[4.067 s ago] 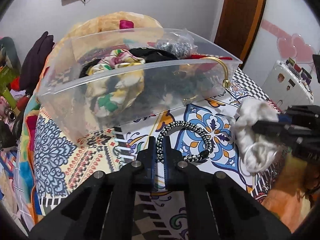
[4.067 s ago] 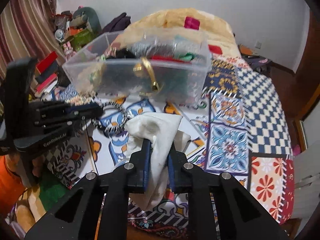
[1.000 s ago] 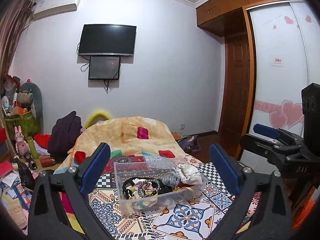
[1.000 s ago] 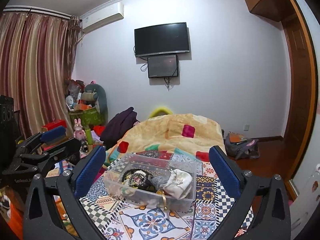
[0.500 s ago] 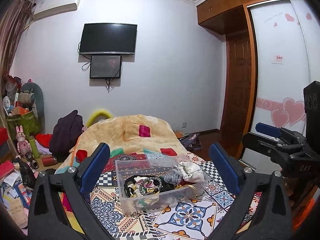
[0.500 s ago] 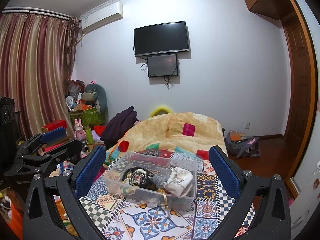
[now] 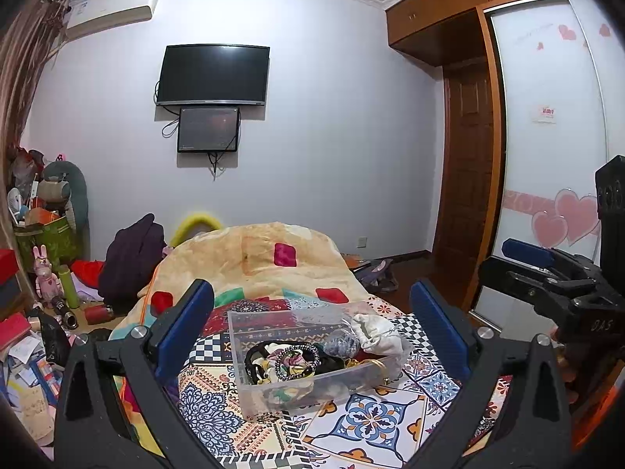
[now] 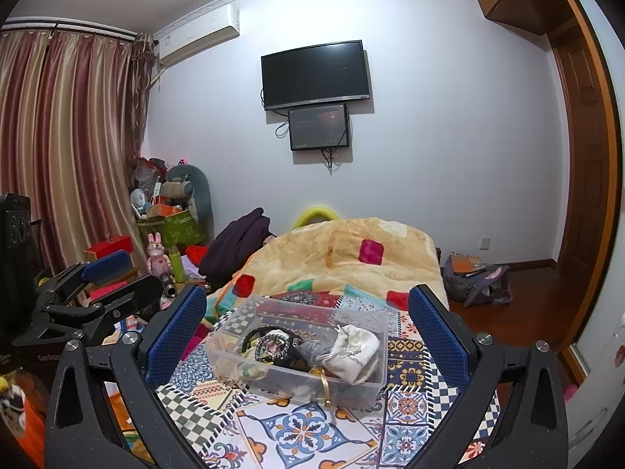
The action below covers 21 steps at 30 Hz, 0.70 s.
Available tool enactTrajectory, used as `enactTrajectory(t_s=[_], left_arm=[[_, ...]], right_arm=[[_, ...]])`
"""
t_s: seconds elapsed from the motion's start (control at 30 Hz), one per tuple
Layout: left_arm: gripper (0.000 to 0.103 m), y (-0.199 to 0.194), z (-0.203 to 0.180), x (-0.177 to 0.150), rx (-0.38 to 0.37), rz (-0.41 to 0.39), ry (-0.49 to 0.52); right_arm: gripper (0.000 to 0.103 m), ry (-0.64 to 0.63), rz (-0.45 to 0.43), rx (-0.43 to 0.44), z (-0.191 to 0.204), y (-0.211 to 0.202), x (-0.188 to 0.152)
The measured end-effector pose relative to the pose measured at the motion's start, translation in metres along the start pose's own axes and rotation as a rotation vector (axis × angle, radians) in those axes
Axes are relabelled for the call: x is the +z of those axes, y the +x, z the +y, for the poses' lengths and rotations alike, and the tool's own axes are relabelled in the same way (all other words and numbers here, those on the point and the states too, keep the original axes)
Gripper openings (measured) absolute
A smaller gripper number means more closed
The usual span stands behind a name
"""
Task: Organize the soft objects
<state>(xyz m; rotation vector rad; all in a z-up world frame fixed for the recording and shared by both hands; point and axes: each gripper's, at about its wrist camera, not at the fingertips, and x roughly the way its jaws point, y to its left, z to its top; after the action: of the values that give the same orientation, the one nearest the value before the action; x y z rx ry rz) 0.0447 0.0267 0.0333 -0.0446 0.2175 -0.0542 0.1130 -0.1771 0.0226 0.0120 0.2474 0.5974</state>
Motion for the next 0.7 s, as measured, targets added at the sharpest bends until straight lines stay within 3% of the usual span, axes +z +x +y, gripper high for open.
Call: enactTrajectory(t_s=[0.7], left_arm=[[0.102, -0.0001, -0.0004, -0.0007, 0.001, -0.001, 0.003]], right_arm=[[0.103, 0.006, 0.001, 0.013, 0.0037, -0.0011, 0.0006]])
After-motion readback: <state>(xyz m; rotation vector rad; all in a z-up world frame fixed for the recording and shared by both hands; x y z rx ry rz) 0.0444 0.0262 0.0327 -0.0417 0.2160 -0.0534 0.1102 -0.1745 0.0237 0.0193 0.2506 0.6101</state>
